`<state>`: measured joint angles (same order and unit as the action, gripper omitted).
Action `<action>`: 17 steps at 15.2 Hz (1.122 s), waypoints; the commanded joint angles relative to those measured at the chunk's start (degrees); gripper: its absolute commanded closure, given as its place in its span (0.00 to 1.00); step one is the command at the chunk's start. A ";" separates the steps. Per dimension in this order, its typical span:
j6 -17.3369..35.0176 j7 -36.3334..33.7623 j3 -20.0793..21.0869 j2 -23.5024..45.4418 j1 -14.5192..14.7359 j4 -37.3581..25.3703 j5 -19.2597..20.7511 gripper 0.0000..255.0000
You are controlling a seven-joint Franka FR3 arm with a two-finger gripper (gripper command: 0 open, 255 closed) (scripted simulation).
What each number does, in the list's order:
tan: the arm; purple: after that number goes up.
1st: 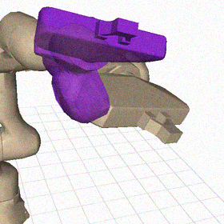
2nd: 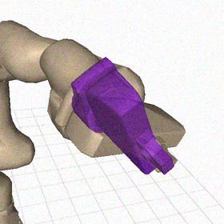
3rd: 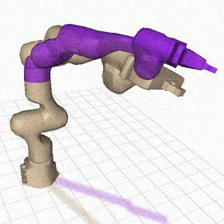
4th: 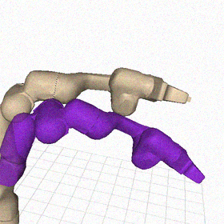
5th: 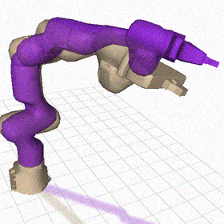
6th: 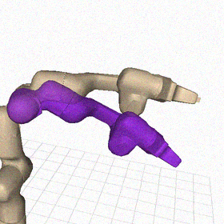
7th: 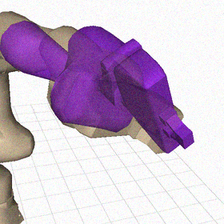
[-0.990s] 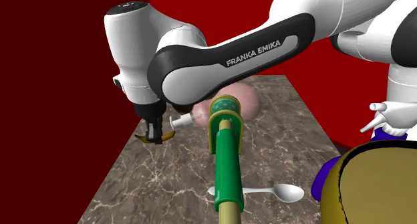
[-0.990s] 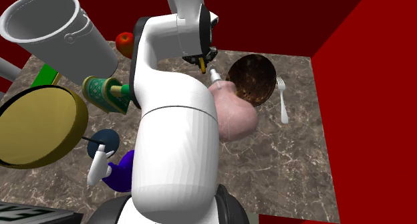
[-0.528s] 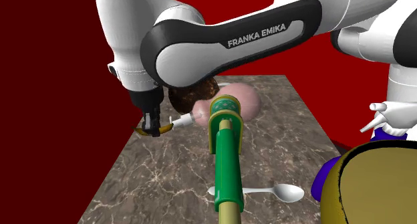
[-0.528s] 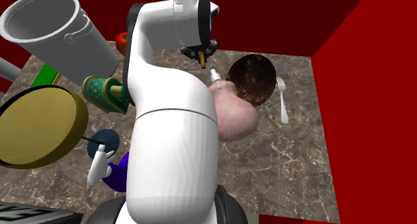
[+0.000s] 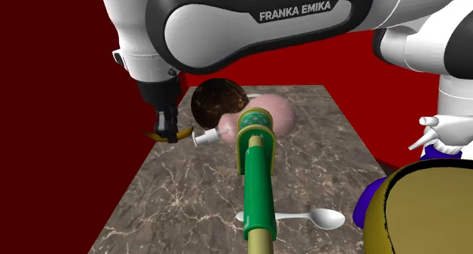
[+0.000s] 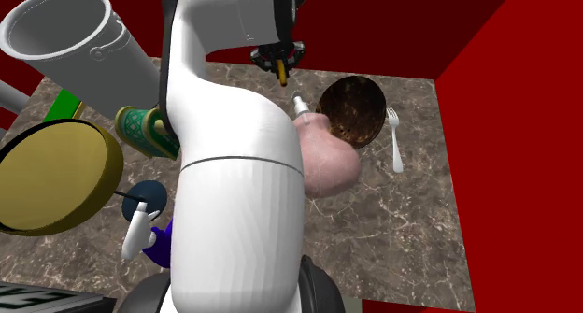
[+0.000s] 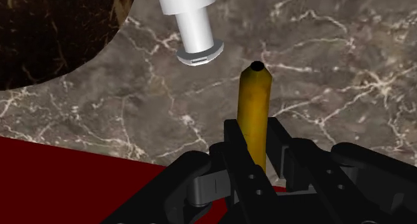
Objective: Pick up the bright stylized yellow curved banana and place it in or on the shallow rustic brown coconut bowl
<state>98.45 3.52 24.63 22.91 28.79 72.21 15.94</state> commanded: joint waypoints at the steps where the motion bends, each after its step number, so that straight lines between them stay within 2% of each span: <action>1: -1.88 0.24 0.01 0.36 0.33 -2.23 0.10 1.00; 8: -8.40 0.92 -0.09 2.65 2.03 -11.05 0.94 1.00; 12: -4.55 5.50 -0.66 -3.30 -3.98 -2.17 -2.05 1.00; 17: -1.26 11.96 -2.29 -8.60 -10.03 5.25 -5.20 1.00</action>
<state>96.90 14.26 22.63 15.14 19.74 76.54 11.27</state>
